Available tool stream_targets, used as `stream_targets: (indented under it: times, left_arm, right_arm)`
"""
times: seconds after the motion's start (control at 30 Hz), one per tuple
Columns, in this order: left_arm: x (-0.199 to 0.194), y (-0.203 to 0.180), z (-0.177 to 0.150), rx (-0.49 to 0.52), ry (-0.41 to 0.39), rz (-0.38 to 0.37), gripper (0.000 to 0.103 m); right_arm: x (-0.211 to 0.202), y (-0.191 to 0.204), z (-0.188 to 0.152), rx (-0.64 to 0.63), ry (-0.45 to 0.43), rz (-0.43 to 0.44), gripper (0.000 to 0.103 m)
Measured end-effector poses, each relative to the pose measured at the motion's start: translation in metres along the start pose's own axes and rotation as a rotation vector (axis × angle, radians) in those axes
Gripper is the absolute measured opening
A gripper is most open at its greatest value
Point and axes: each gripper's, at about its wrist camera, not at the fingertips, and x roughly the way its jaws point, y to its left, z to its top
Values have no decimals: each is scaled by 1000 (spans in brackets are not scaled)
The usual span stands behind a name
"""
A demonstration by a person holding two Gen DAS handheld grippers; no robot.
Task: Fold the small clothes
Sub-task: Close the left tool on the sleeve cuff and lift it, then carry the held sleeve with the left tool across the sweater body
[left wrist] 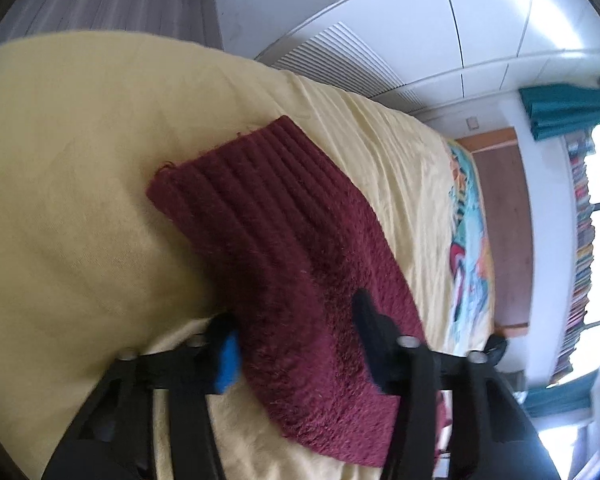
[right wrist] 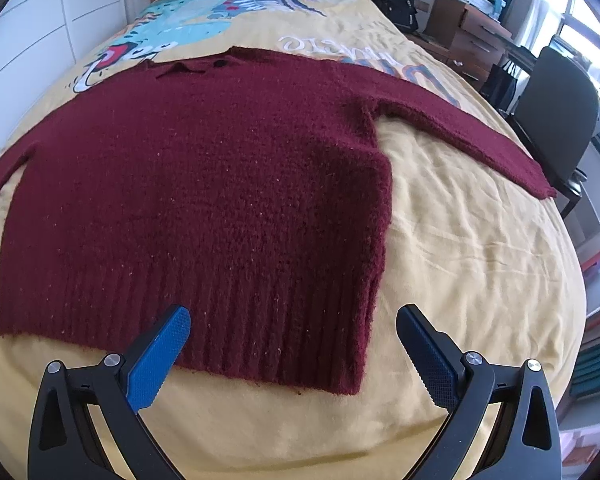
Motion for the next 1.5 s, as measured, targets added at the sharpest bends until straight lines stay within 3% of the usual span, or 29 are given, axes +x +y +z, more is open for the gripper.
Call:
stream_targets:
  times: [0.1,0.2,0.43,0.77,1.17,1.5]
  left_arm:
    - [-8,9,3,-35,14,-17,18]
    - [-19,13,3,-31,9,-14,14]
    - [-27,-10,-1,-7,7,-61,12]
    - [-25,-79,-31,78,40,-100,12]
    - [6,-176,-102,178,122,-158,12]
    - [47,-262,-179,298,240,-212,12]
  right_arm:
    - [0,1,0,-4,0,3,103]
    - [-1,0,0,-1,-4,9,103]
    - [-3,-8,-4,24,-12,25,103]
    - [-9,-25,-5,46,-46,55,103]
    - [-7,-72,-23,99,-47,47,103]
    - [-4,-100,-36,141,-45,85,103]
